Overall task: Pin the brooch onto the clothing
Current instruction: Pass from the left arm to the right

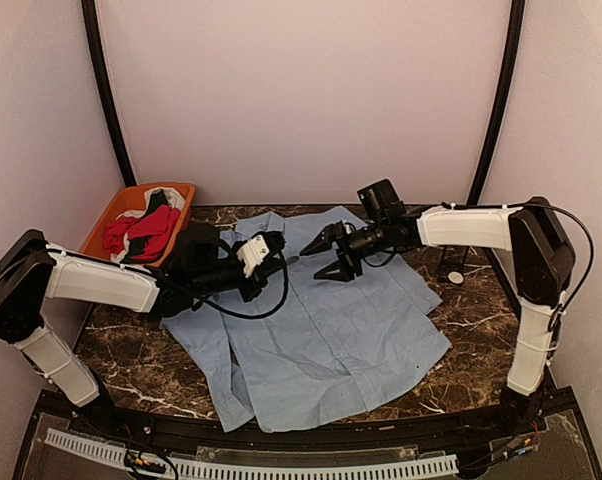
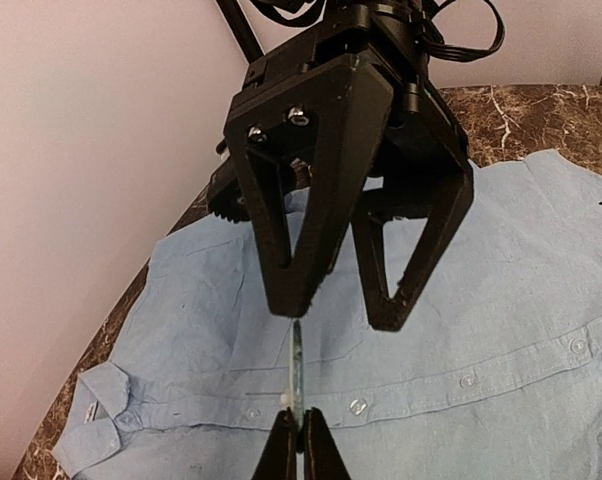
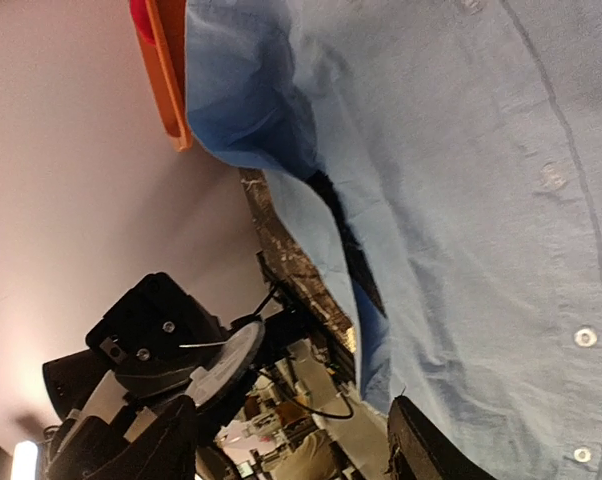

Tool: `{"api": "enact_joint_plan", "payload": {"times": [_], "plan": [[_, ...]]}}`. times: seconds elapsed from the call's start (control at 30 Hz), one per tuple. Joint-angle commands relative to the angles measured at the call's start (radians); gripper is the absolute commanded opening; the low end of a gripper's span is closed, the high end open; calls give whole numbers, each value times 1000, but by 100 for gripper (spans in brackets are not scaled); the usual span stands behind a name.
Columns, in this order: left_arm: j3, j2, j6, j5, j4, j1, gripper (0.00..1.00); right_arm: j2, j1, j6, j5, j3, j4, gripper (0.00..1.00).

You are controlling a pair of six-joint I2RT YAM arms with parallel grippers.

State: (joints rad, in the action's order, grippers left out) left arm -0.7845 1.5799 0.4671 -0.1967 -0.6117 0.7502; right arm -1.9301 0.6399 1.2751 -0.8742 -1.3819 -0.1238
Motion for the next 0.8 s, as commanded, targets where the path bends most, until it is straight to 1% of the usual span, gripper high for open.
{"api": "enact_joint_plan", "payload": {"times": [0.0,0.07,0.17,0.27,0.33,0.43,0.53,0.63,0.77], "plan": [[-4,-83,-98,24,74,3,1,64,-40,-460,210,-85,-247,60],[-19,-104,-139,39,129,6,1,84,-40,-668,315,-118,-325,59],[-74,-118,-206,49,229,7,1,155,-35,-889,410,-68,-262,53],[-148,-111,-248,29,399,13,1,248,-22,-1103,413,26,-132,50],[-198,-106,-273,8,482,18,1,286,-9,-1246,373,62,-86,49],[-230,-117,-319,-20,541,21,1,327,7,-1369,316,123,13,48],[-249,-128,-354,-60,587,22,1,336,24,-1471,216,165,110,43],[-270,-133,-365,-114,644,23,1,322,52,-1576,173,153,115,43],[-272,-146,-368,-162,668,22,1,306,76,-1695,151,129,81,43]]}}
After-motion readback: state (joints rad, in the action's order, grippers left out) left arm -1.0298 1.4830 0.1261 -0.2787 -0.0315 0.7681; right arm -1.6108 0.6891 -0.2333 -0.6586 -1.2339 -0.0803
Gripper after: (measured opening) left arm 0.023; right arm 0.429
